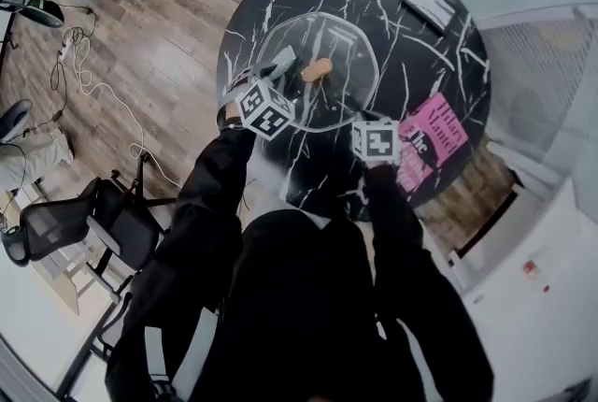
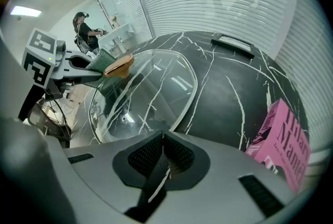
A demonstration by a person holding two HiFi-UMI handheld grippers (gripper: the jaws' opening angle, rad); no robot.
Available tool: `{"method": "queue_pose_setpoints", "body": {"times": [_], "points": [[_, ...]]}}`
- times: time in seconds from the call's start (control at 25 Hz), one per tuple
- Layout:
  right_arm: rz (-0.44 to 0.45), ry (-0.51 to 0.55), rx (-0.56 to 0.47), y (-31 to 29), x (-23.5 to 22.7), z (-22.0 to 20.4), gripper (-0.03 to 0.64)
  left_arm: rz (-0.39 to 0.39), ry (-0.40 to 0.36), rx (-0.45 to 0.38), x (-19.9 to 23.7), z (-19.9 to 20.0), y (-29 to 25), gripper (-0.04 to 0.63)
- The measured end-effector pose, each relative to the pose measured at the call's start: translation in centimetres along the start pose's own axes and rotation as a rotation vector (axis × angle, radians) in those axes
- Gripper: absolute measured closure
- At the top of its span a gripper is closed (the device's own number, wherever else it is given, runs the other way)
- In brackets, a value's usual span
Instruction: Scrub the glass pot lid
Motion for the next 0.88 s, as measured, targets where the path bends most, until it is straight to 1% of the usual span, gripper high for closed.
{"method": "queue_pose_setpoints", "body": {"times": [0.08, 0.28, 0.4, 0.48, 0.6, 0.72, 0.88], "points": [[0.005, 0.0, 0.003, 0.0, 0.1, -0.1, 0.603, 0.001, 0.005, 0.002, -0.5, -0.2, 0.2, 0.529], [-0.037, 0.018, 0.011, 0.0, -0.2, -0.1, 0.603, 0.003, 0.029, 0.006, -1.6, -0.9, 0.5, 0.529], [-0.029, -0.003, 0.045, 0.0, -0.1, -0.5, 0.603, -0.002, 0.05, 0.008, -2.5, -1.3, 0.6, 0.529], [-0.019, -0.002, 0.038, -0.2, 0.0, -0.4, 0.603, -0.009, 0.071, 0.004, -3.1, -1.5, 0.8, 0.529], [-0.002, 0.003, 0.025, -0.1, 0.5, -0.3, 0.603, -0.026, 0.124, -0.003, -3.9, -1.8, 1.2, 0.529], [-0.013, 0.013, 0.03, -0.1, 0.5, -0.4, 0.603, -0.031, 0.16, -0.004, -4.6, -1.9, 1.3, 0.529], [0.044, -0.002, 0.03, -0.3, 1.3, -0.3, 0.603, -0.043, 0.203, 0.008, -5.4, -1.7, 1.6, 0.529]]}}
Point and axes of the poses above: the fingertips, and each gripper's own axes: y backward along the fingers, x to its left, z out of its top, the point moved 10 cm from there along y, backward along the fingers, and after that the axes turned 4 degrees about -y, right-handed, at the moved point
